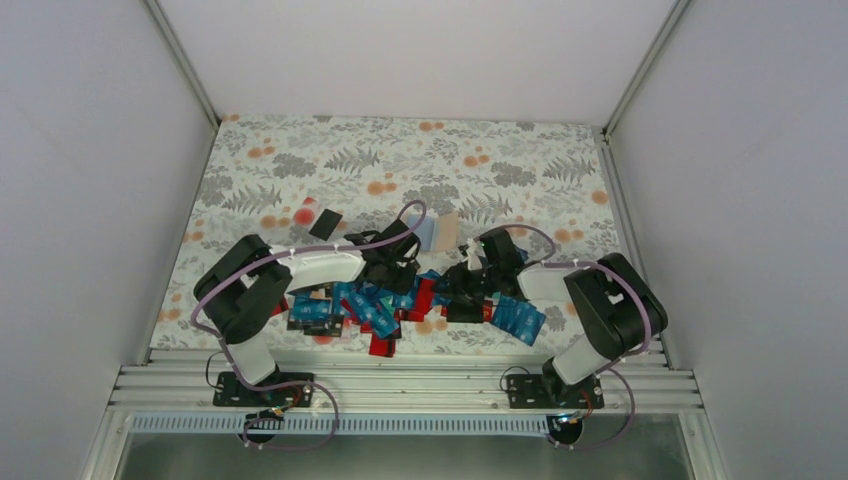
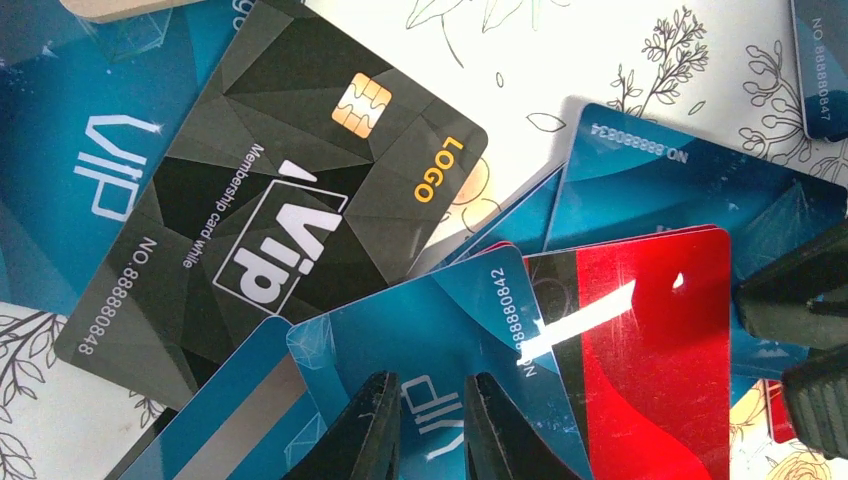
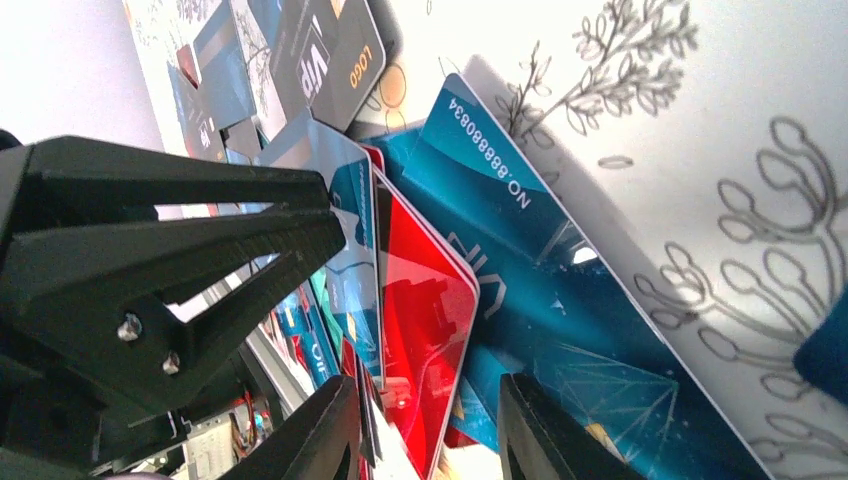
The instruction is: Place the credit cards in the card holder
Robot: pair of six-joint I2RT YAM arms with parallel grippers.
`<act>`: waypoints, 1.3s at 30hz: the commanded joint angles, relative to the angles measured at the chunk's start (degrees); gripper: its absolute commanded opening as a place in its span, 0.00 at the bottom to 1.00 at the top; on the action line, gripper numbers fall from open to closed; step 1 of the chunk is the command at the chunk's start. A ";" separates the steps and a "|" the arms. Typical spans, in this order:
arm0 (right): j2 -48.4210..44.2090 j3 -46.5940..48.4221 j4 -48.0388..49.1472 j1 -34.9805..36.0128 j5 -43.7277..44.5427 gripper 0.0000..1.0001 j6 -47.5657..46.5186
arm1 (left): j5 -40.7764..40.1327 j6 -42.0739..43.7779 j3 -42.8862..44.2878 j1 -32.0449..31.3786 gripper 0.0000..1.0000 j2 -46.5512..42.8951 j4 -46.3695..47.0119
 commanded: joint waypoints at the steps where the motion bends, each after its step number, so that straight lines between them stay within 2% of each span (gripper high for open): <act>1: 1.67 1.80 1.40 0.44 1.77 0.37 -0.14 | 1.22 -0.48 -2.35 -0.85 0.17 1.21 -0.37; 10: 4.07 2.93 2.20 0.47 1.74 0.34 -0.18 | 1.24 -0.49 -2.89 -0.90 0.16 2.08 0.20; 15: 4.74 2.95 3.37 0.49 0.99 0.30 -0.03 | 1.39 -0.41 -3.09 -0.88 0.16 2.14 0.51; 28: 4.80 3.00 4.58 0.44 0.70 0.06 0.10 | 1.95 -0.58 -3.78 -0.82 0.16 1.74 1.22; 35: 5.62 3.31 1.30 0.31 0.71 0.04 -1.42 | -0.67 -2.21 -3.92 -0.87 0.16 -1.25 0.24; 39: -0.21 3.22 -3.92 -0.22 2.95 0.04 -4.12 | -4.17 -3.39 -3.70 -0.85 0.19 -4.95 -1.22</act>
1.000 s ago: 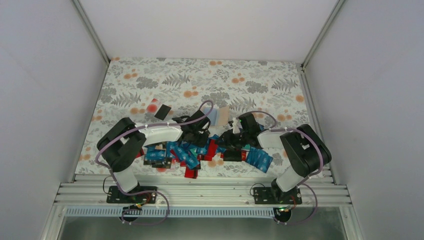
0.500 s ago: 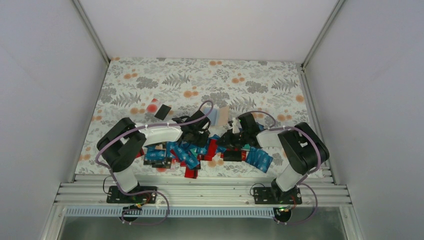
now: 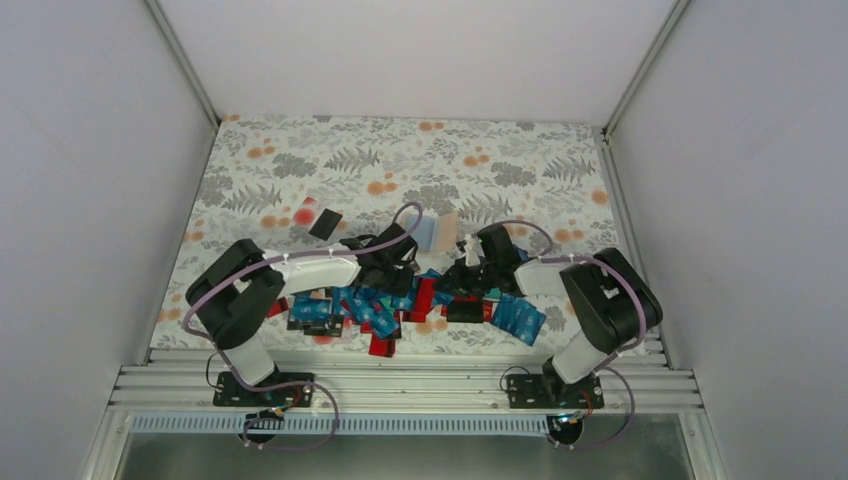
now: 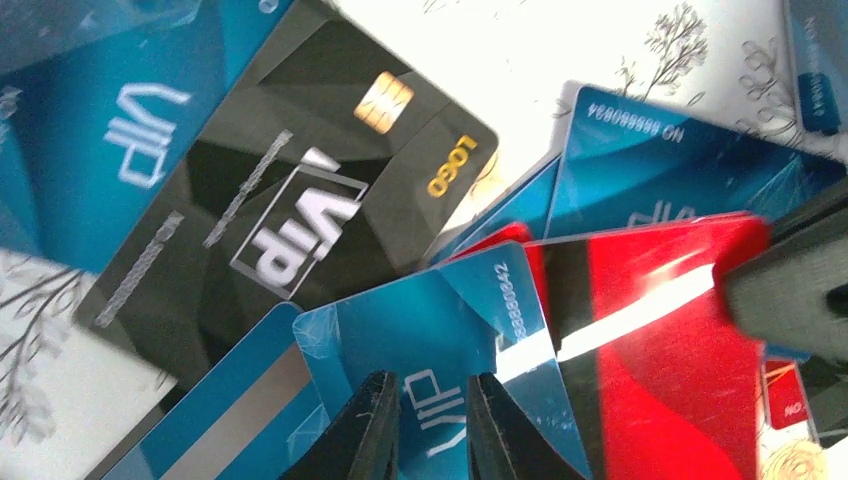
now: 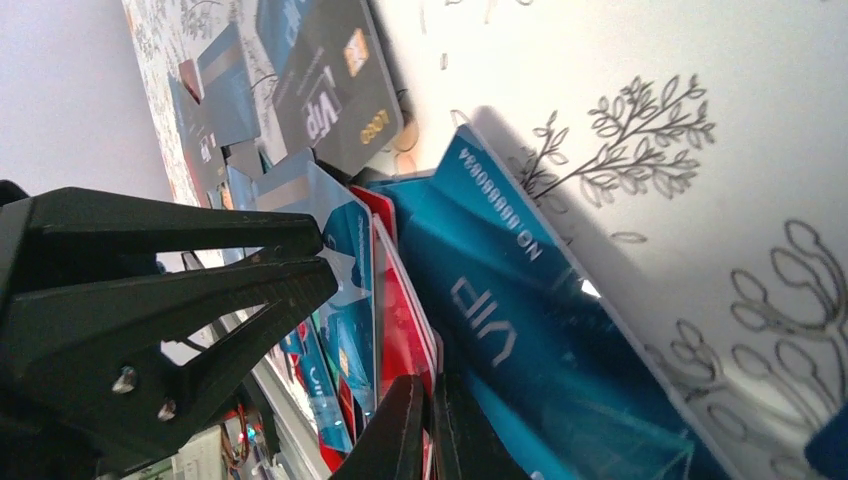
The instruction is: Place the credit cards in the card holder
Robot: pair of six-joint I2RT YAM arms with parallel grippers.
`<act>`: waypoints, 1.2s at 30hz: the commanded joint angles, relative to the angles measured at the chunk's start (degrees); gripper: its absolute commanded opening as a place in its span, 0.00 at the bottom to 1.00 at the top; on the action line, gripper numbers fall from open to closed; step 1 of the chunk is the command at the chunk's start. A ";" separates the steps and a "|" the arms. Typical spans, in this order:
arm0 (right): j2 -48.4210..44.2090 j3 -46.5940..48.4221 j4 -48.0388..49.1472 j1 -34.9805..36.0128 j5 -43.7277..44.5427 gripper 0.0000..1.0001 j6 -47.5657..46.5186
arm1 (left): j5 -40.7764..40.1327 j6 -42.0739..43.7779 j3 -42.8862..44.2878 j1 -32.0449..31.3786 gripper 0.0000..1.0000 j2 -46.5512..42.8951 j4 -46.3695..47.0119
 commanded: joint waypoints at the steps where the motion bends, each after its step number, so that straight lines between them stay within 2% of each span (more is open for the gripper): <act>1: -5.35 0.79 -7.11 -0.46 2.98 0.05 -4.15 | -3.88 -2.24 -0.89 -0.38 0.20 -3.75 -4.49; 12: -16.62 1.46 -15.22 -2.40 2.78 0.04 -8.83 | -6.35 -2.03 1.25 -0.31 0.26 -11.17 -5.79; 21: -23.60 4.13 -14.91 -4.55 -3.44 0.04 -11.39 | 2.00 1.41 -3.73 1.60 0.36 -21.78 3.20; 29: -28.53 10.68 -10.56 -7.93 -9.91 0.04 -9.74 | 12.46 2.69 -12.48 5.82 0.40 -36.77 14.54; 33: -29.11 13.54 -10.63 -8.07 -12.61 0.04 -11.31 | 14.28 2.84 -13.90 7.78 0.45 -41.35 15.73; 36: -28.38 14.64 -14.89 -8.03 -12.86 0.04 -14.62 | 13.47 3.07 -13.80 9.14 0.46 -41.67 12.96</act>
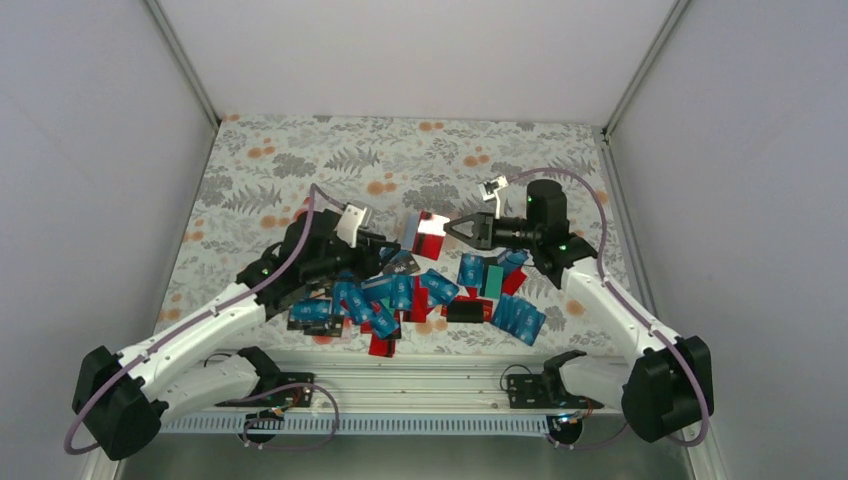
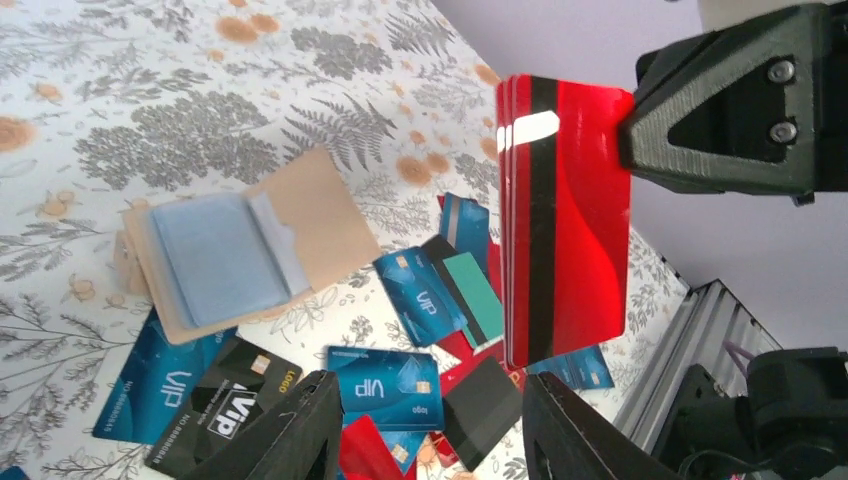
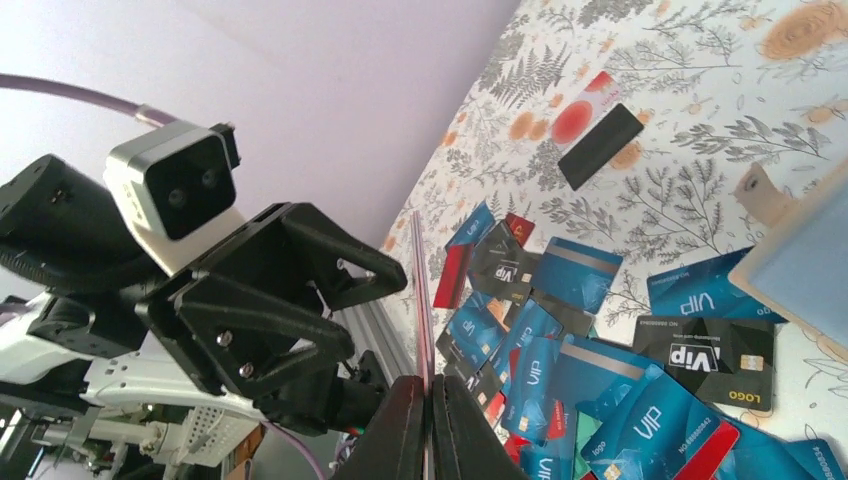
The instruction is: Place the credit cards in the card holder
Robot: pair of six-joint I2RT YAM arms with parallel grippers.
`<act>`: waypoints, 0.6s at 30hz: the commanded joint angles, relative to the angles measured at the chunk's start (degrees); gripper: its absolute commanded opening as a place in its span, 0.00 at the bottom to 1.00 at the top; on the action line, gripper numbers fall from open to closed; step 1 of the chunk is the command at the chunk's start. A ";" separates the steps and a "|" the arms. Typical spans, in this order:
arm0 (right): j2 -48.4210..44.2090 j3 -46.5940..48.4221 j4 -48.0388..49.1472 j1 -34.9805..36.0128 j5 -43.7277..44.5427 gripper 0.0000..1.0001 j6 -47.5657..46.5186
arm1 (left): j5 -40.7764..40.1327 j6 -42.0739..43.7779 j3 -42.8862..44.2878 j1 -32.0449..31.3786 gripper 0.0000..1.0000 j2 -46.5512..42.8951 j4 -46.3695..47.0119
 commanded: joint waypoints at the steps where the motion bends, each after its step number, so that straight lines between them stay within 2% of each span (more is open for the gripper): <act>1: 0.20 1.75 -4.86 -0.22 -1.93 0.04 -4.89 | 0.90 1.05 -0.34 2.00 0.46 -0.31 -0.73; 5: 1.44 -1.34 -11.63 -0.24 3.64 0.04 -6.93 | -2.75 0.88 0.07 2.32 0.47 5.19 -5.87; 13: 4.61 -7.90 -16.57 -0.33 10.45 0.04 -7.78 | -6.32 -0.54 0.29 0.03 0.47 17.53 -8.26; 16: 4.97 -8.08 -19.17 -0.31 13.48 0.04 -8.98 | -8.78 -1.81 2.63 -1.51 0.54 21.13 -10.68; 18: 5.18 -7.90 -21.07 -0.30 16.69 0.09 -9.31 | -11.56 -2.97 5.40 -2.43 0.59 24.30 -13.94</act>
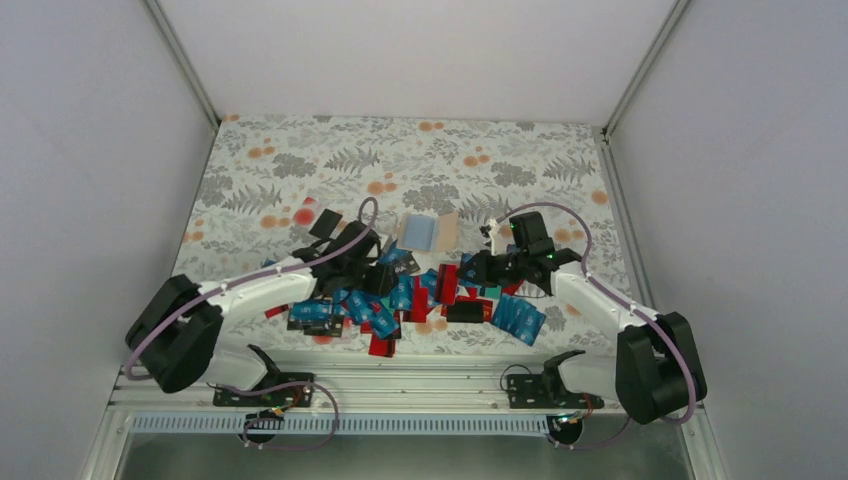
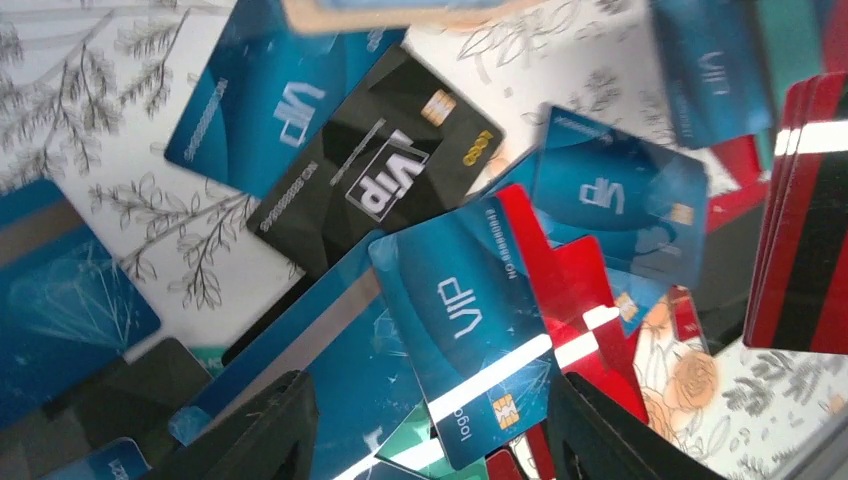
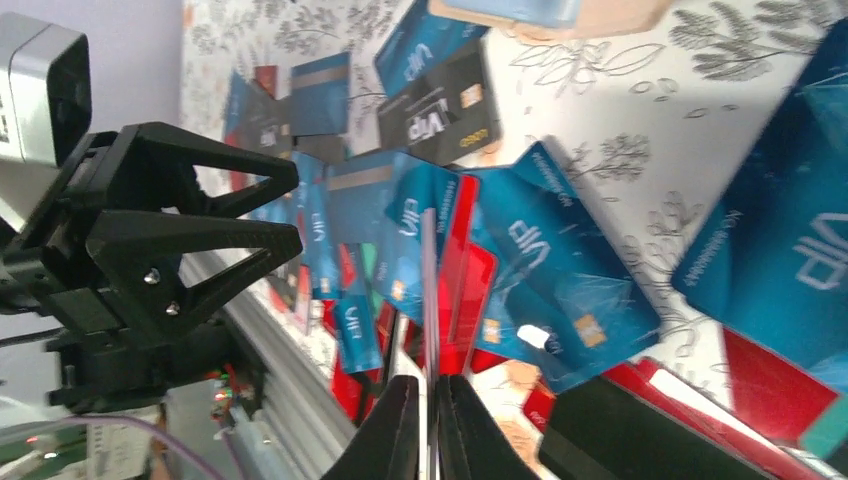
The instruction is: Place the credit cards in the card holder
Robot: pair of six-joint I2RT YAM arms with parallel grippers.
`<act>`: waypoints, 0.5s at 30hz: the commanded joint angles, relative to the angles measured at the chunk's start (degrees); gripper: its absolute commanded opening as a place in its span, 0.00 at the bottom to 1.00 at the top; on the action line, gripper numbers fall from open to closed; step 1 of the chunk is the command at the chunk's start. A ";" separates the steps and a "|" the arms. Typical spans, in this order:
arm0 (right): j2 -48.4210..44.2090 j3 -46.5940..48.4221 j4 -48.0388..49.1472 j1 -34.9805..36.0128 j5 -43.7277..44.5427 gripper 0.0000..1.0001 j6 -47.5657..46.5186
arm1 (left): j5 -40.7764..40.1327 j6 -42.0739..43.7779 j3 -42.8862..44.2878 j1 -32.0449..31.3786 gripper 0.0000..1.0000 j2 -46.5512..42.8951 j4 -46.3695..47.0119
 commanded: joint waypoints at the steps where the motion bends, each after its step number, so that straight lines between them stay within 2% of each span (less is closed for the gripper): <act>1: 0.22 0.20 -5.16 -0.25 7.83 0.13 -2.26 | -6.71 -2.56 6.24 -2.08 0.61 5.47 -6.76; 3: 0.11 0.00 -6.38 -0.30 11.01 0.25 -2.22 | -8.95 -3.54 8.51 -3.51 0.65 9.37 -9.49; 5: -0.22 -0.37 -6.80 -0.30 12.69 0.33 -2.05 | -10.01 -4.43 9.95 -4.79 0.68 12.18 -10.88; 8: -1.06 -0.24 -7.30 -0.30 14.65 0.53 -0.98 | -10.81 -5.60 11.86 -6.78 0.70 15.48 -11.79; 11: -2.82 0.33 -7.39 -0.30 16.00 0.59 -0.29 | -12.67 -6.58 14.56 -9.13 0.73 18.40 -13.56; 15: -4.84 1.76 -7.37 -0.28 16.20 0.60 -0.30 | -15.47 -8.22 19.37 -11.00 0.76 23.82 -17.56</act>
